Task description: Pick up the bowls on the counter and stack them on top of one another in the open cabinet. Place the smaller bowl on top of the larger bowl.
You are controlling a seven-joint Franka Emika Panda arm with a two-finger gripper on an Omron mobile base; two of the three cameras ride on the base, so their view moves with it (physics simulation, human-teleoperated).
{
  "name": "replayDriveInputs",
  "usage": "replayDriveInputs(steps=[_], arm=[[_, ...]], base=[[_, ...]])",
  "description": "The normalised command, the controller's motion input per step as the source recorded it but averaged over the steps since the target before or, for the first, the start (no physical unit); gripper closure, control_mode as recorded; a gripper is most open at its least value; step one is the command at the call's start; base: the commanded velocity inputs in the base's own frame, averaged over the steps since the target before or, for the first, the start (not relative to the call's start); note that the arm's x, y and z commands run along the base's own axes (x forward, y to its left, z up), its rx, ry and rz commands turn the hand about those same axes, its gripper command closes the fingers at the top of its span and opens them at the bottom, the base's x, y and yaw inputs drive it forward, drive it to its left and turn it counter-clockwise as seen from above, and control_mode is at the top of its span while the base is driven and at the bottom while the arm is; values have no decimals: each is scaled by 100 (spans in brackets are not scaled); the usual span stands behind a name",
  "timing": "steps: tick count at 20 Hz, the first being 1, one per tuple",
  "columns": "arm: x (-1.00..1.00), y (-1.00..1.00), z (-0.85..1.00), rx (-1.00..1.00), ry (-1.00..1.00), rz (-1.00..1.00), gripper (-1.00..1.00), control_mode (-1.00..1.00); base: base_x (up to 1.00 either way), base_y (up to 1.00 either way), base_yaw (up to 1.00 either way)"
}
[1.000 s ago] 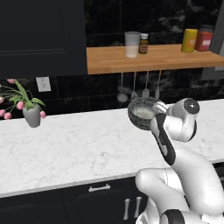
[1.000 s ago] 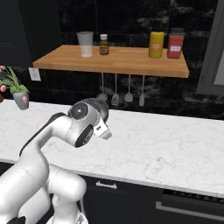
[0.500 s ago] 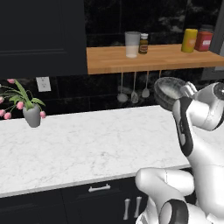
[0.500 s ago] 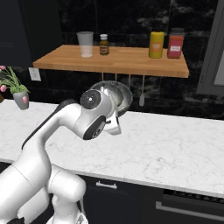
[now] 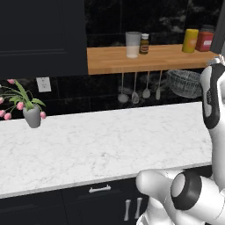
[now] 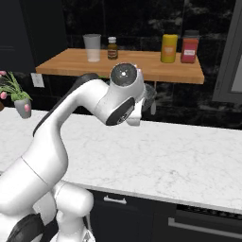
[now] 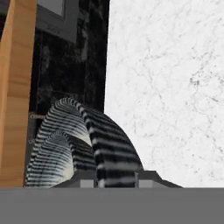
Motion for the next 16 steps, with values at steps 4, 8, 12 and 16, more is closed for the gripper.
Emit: replayDriveInputs(steps=[4,8,12,16], arm=[[-42,-7,95,23,-10,0,100,-100],[-92,3,34,1,-31,0,100,-100],[-57,3,39,-3,-50,1,100,-100],[79,24,24,-2,-7,-3,100,-100]], base=[[0,0,0],[0,0,0],[0,0,0],[0,0,0]])
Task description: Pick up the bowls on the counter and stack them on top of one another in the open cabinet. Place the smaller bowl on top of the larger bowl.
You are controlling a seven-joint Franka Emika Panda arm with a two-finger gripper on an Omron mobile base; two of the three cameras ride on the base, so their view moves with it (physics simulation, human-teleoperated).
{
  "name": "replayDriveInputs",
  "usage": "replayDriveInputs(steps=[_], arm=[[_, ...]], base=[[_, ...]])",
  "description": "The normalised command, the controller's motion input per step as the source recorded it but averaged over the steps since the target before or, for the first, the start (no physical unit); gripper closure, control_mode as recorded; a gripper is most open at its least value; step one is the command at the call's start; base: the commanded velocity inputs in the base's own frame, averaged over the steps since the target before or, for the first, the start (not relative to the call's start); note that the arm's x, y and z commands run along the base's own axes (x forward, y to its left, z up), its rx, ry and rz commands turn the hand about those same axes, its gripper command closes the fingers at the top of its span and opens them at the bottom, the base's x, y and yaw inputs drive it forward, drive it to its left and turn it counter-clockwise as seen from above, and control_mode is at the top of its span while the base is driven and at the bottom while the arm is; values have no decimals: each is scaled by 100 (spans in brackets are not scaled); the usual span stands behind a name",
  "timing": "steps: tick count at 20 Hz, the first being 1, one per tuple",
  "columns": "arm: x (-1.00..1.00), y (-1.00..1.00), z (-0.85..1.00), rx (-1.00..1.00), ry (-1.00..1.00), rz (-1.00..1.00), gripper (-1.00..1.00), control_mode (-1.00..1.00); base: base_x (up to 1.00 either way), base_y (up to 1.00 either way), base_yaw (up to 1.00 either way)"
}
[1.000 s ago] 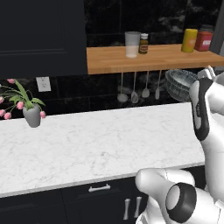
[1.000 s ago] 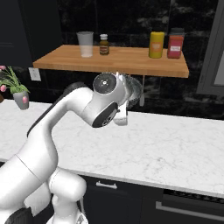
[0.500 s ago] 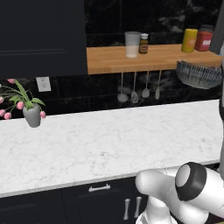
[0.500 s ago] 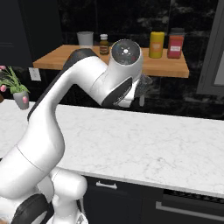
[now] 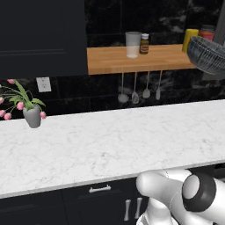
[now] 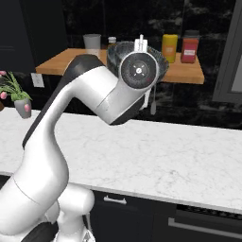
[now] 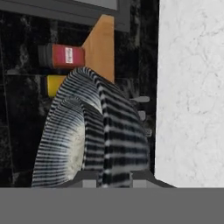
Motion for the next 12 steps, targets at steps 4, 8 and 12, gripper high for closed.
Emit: replayDriveInputs(steps=[4,8,12], arm=[[100,11,31,0,-2,-11,100,-100],[100,2,36,0,0,-15,100,-100],[97,1,2,0,10,-9,100,-100]], base=[[0,0,0],[0,0,0],[0,0,0]])
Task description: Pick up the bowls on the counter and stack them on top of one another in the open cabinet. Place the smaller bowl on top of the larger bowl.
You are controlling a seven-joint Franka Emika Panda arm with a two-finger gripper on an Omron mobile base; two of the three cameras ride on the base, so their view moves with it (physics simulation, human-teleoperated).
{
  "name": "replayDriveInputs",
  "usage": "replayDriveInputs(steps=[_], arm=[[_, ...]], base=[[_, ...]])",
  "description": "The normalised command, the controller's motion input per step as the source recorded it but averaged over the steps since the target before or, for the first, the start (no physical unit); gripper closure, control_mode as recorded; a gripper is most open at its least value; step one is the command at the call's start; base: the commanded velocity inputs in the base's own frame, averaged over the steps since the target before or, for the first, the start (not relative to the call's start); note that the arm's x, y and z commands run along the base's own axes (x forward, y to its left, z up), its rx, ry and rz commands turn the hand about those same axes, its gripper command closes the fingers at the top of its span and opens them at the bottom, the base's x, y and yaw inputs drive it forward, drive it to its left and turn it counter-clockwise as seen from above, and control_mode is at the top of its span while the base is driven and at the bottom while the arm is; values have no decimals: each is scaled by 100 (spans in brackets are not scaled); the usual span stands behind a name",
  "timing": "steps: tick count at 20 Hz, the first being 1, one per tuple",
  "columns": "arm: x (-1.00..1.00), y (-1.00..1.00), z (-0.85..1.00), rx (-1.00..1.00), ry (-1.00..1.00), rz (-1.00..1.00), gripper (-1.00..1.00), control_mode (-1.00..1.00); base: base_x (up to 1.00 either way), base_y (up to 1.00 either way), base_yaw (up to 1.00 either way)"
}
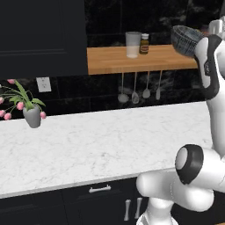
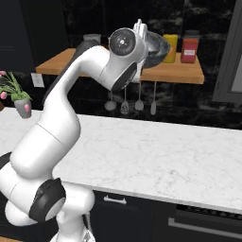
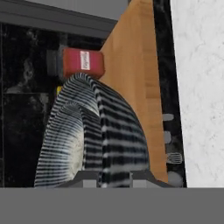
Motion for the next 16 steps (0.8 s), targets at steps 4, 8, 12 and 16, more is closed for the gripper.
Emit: replayDriveInputs(steps=[4,8,12,16], arm=[[57,10,-1,0,21,-2,100,-100],[34,5,0,0,18,0,100,-100],[47,10,-1,0,16,0,100,-100],[61,13,-6,0,10,0,100,-100]], base=[[0,0,0],[0,0,0],[0,0,0],[0,0,0]])
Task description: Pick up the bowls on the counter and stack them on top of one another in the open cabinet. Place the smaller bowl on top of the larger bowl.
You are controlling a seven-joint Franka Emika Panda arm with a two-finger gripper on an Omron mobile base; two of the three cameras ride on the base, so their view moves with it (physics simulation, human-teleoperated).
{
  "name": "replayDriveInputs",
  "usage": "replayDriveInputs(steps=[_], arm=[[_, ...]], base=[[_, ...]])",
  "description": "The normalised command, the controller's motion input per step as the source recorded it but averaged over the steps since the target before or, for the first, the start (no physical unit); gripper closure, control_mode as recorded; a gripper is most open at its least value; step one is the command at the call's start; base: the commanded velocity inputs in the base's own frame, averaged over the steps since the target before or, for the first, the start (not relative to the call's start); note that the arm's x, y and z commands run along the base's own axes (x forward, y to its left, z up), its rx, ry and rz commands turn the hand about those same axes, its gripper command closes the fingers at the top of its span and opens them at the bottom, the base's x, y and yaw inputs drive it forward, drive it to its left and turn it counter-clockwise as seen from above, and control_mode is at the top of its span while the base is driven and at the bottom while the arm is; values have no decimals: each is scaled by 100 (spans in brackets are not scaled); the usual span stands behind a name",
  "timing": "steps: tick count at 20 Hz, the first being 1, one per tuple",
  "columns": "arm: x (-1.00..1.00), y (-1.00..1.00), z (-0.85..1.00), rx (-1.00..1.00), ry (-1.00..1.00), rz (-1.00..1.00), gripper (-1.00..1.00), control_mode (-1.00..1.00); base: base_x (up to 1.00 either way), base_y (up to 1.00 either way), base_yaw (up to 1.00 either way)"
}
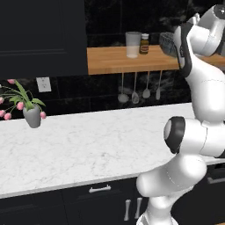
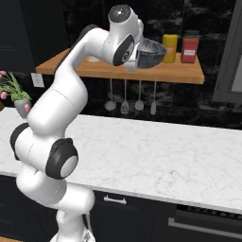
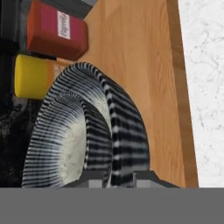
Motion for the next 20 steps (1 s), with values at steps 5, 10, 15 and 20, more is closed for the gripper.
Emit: replayDriveInputs(steps=[5,10,15,20], arm=[[68,11,-5,-8,5,0,100,-100],[41,15,-6,-7,1,1,-100,-100],[-18,0,0,0,-1,0,-100,-100],[-77,1,-16,-3,-4,0,-100,-100]], base=[[0,0,0],[0,0,0],[0,0,0],[0,0,0]])
